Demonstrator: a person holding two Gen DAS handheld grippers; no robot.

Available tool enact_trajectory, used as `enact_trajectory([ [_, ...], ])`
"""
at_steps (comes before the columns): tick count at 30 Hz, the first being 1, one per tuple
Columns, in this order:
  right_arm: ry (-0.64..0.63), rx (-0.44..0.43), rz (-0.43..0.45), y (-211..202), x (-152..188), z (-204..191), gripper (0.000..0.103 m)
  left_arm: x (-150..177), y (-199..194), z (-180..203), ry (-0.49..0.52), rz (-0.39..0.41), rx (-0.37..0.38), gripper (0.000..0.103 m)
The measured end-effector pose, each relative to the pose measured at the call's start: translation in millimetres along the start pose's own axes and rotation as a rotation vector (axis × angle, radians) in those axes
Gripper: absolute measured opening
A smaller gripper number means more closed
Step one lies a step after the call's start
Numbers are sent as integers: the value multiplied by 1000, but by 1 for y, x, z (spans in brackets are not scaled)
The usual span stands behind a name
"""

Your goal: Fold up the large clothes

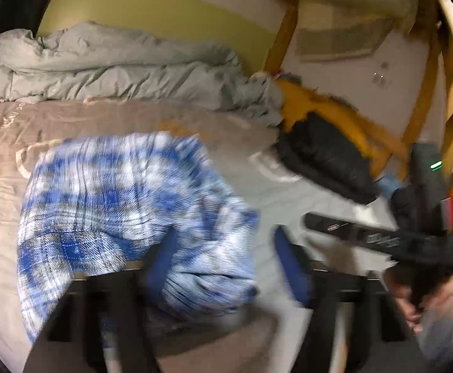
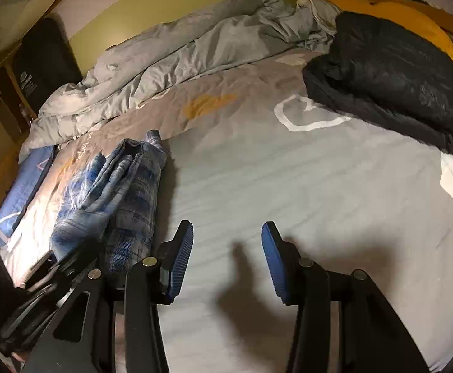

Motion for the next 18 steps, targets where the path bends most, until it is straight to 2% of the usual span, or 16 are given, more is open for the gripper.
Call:
enact_trajectory([
  [1, -8, 3, 8, -2, -1, -1, 45, -2, -11, 4, 26, 31, -13, 75],
  [3, -19, 9, 25, -5, -3, -3, 45, -7, -29, 3, 82, 71, -113, 75],
  [4, -20, 9, 31, -6, -4, -4, 46, -10, -37, 0, 86, 89, -123, 75],
  [6, -19, -6, 48, -9, -5, -5, 47, -17, -56, -9, 83, 129, -142, 76],
  [9, -34, -51, 93, -19, -12, -15, 49, -31, -75, -44, 23, 163, -246, 80],
  [11, -59, -83, 136, -27, -19, -29, 49, -36, -76, -69, -40, 154, -284, 80],
  [14, -129, -145, 190, -36, -32, -64, 49, -28, -69, -109, -147, 93, -348, 80],
  [18, -263, -239, 209, -35, -39, -118, 49, -12, -59, -129, -190, 62, -374, 80],
])
Point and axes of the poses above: each gripper's, at about its wrist camera, not at the fingertips, and y roughly the way its jaws point, z to its right, x to its underside, the point moved 7 cm from there along y, roughly the way its jaws point, and after that the axes turned 15 degrees about -y, right-handed, at the moved point
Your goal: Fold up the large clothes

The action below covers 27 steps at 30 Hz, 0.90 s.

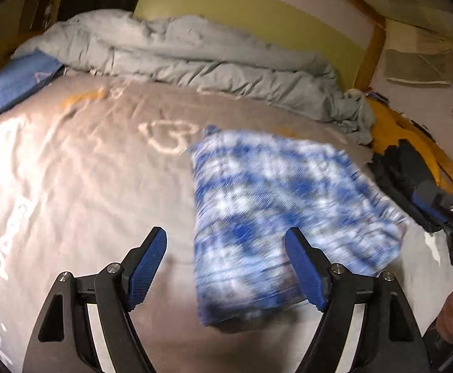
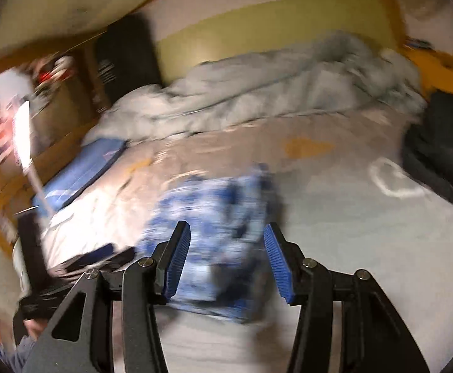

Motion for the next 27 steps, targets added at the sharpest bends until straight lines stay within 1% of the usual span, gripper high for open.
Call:
enact_trajectory([
  [3, -95, -66, -18, 18, 3, -30, 49, 9, 7, -5, 10, -12, -1, 80],
  [5, -134, -83, -45, 30, 9, -42, 48, 16, 14, -4, 18, -36, 11, 80],
  [6, -145, -73, -69, 38, 14, -43, 38, 21, 20, -3, 16, -62, 25, 80],
  [7, -148, -50, -101, 45, 21, -41, 26, 27, 28, -3, 6, -98, 44, 80],
  [9, -134, 18, -182, 60, 34, -29, 15, 31, 34, -5, -15, -111, 57, 80],
  [10, -110, 21, -195, 63, 40, -22, 14, 31, 33, -5, -27, -110, 76, 80],
  [12, -55, 18, -214, 64, 49, -7, 10, 33, 30, -2, -18, -113, 93, 80],
  [14, -10, -4, -211, 61, 52, 4, 10, 35, 28, 3, 16, -100, 93, 80],
  [17, 5, -6, -194, 56, 45, 7, 11, 39, 26, 12, 56, -91, 87, 80],
  [18, 1, 3, -176, 52, 39, 7, 14, 40, 26, 13, 67, -86, 78, 80],
  [19, -12, 23, -154, 49, 32, 6, 20, 40, 26, 14, 70, -85, 73, 80],
  [20, -31, 42, -141, 49, 24, 5, 24, 40, 27, 14, 66, -87, 73, 80],
  [21, -51, 46, -132, 49, 16, 2, 32, 40, 27, 13, 60, -91, 75, 80],
  [22, -66, 45, -127, 50, 9, 1, 35, 40, 27, 13, 54, -95, 79, 80],
  [25, -121, 45, -154, 65, -3, -5, 38, 41, 27, 12, 51, -96, 81, 80],
  [27, -133, 66, -195, 77, 0, -6, 38, 41, 26, 12, 55, -90, 80, 80],
])
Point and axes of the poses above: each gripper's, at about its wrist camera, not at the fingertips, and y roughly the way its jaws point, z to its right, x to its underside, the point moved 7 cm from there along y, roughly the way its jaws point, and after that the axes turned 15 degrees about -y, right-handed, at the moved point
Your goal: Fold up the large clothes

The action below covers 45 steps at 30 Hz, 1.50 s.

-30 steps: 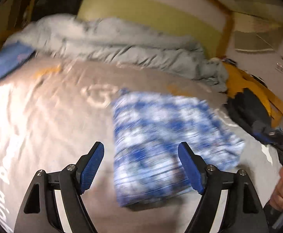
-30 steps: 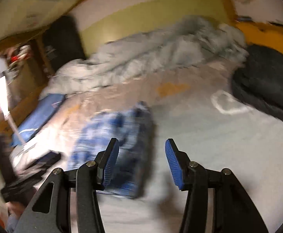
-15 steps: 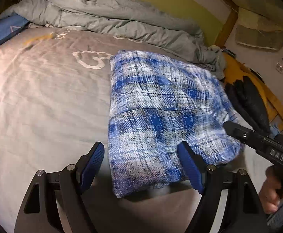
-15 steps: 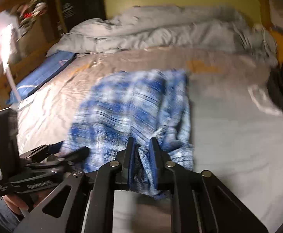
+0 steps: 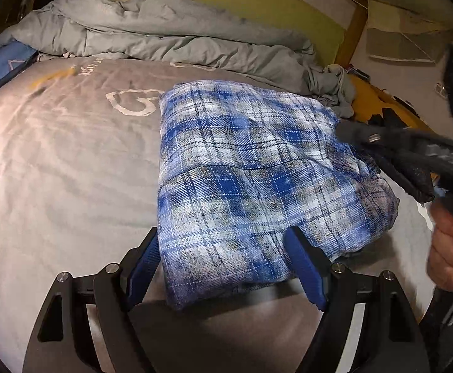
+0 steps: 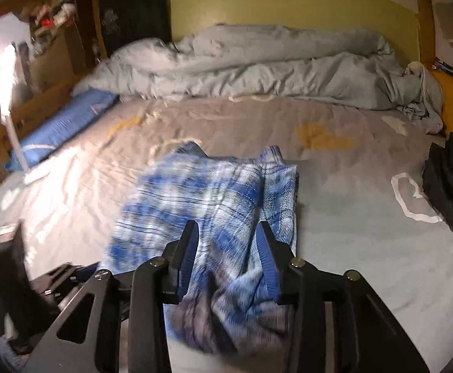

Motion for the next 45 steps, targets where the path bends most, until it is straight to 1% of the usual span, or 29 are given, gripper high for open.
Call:
enact_trajectory([
  [1, 0, -2, -22, 8, 2, -1, 36, 0, -1, 0, 2, 5, 3, 80],
  [2, -4, -1, -45, 15, 5, -1, 32, 0, -2, 0, 2, 9, 6, 80],
  [3, -11, 16, -70, 21, 9, 0, 17, -1, -4, 0, 2, 16, 12, 80],
  [4, -13, 35, -81, 24, 11, 2, 4, -1, -7, 1, 3, 25, 21, 80],
  [5, 1, 45, -67, 23, 12, 6, 2, -2, -11, 3, 8, 34, 30, 80],
  [6, 38, 50, -16, 14, 10, 11, 2, -4, -14, 4, 14, 42, 37, 80],
  [7, 78, 54, 60, 0, 7, 16, 2, -5, -17, 6, 22, 50, 39, 80],
  [8, 96, 45, 134, -16, 2, 17, 1, -6, -20, 9, 29, 56, 40, 80],
  [9, 78, 55, 172, -27, -2, 17, 1, -7, -21, 10, 29, 57, 45, 80],
  [11, 13, 123, 146, -29, -4, 17, 1, -8, -22, 12, 18, 48, 60, 80],
  [13, 24, 168, 102, -15, 5, 26, 1, -5, -19, 13, 20, 35, 58, 80],
  [15, 81, 157, 36, 7, 21, 38, 1, 0, -13, 12, 37, 15, 27, 80],
  [17, 115, 129, -12, 30, 38, 44, 1, 5, -7, 13, 44, -8, 35, 80],
  [18, 111, 117, -27, 36, 44, 45, 1, 6, -6, 12, 44, -12, 39, 80],
  [21, 92, 128, -16, 26, 42, 47, 5, 5, -7, 12, 53, 0, 28, 80],
  [23, 106, 126, 9, 11, 36, 50, 18, 4, -7, 11, 56, 4, 18, 80],
  [24, 123, 133, 20, 2, 35, 51, 32, 4, -7, 10, 55, 4, 18, 80],
  [25, 139, 126, 29, -5, 33, 50, 36, 5, -7, 10, 53, 2, 20, 80],
  [27, 154, 72, 44, -18, 32, 42, 36, 5, -6, 9, 50, 2, 18, 80],
  [29, 147, 25, 36, -26, 36, 32, 42, 5, -6, 10, 52, 5, 14, 80],
  [30, 140, 14, 20, -25, 38, 27, 47, 5, -6, 10, 54, 7, 12, 80],
  [31, 131, 16, -7, -23, 45, 24, 49, 5, -6, 10, 55, 8, 11, 80],
  [33, 115, 49, -67, -12, 64, 21, 49, 6, -6, 10, 57, 6, 10, 80],
  [34, 118, 46, -89, -5, 73, 22, 52, 6, -6, 10, 59, 3, 9, 80],
  [36, 164, 24, -117, 6, 86, 27, 55, 7, -6, 9, 61, 6, 2, 80],
  [38, 188, 4, -115, 7, 85, 30, 56, 6, -10, 8, 69, 38, -11, 80],
  [40, 198, -3, -99, 2, 81, 32, 56, 1, -18, 7, 87, 86, -26, 80],
  [43, 204, -9, -60, -8, 75, 34, 56, -8, -30, 9, 102, 125, -8, 80],
  [45, 215, -19, -33, -13, 70, 38, 56, -19, -40, 10, 82, 148, 22, 80],
])
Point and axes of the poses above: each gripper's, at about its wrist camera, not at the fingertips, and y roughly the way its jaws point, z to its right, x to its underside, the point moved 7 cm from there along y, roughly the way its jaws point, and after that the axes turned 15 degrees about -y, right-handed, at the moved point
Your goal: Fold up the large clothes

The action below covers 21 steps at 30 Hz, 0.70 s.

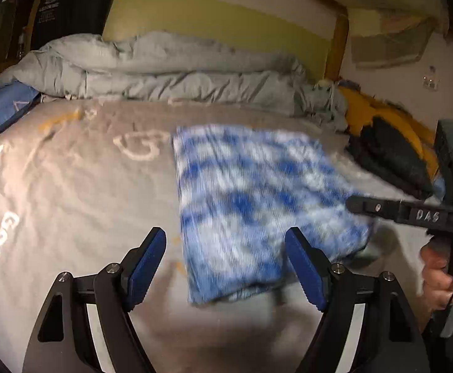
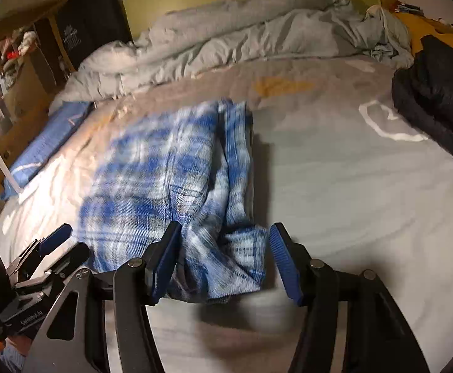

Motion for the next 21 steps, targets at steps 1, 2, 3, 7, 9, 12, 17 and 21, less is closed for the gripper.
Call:
enact_trajectory([
  [1, 8, -12, 15, -2, -3, 1, 59, -9, -3, -2, -35, 4, 18, 82],
  [2, 21, -20, 36, -5, -7, 3, 61, -17, -3, -4, -69, 2, 31, 85],
  [3, 37, -18, 59, -6, -12, 6, 68, -25, -2, -6, -102, -5, 47, 86],
  [7, 148, -6, 96, -1, -28, 29, 86, -41, 17, -17, -204, -106, 98, 86],
  [9, 212, -38, 83, 7, -30, 38, 87, -42, 32, -24, -250, -164, 103, 86],
  [12, 266, -90, 72, 20, -31, 45, 89, -40, 52, -34, -326, -226, 109, 86],
  [17, 214, -179, 64, 34, -36, 37, 94, -38, 79, -39, -361, -291, 105, 88],
  [21, 161, -271, -12, 60, -36, 22, 94, -33, 89, -33, -369, -339, 159, 88],
])
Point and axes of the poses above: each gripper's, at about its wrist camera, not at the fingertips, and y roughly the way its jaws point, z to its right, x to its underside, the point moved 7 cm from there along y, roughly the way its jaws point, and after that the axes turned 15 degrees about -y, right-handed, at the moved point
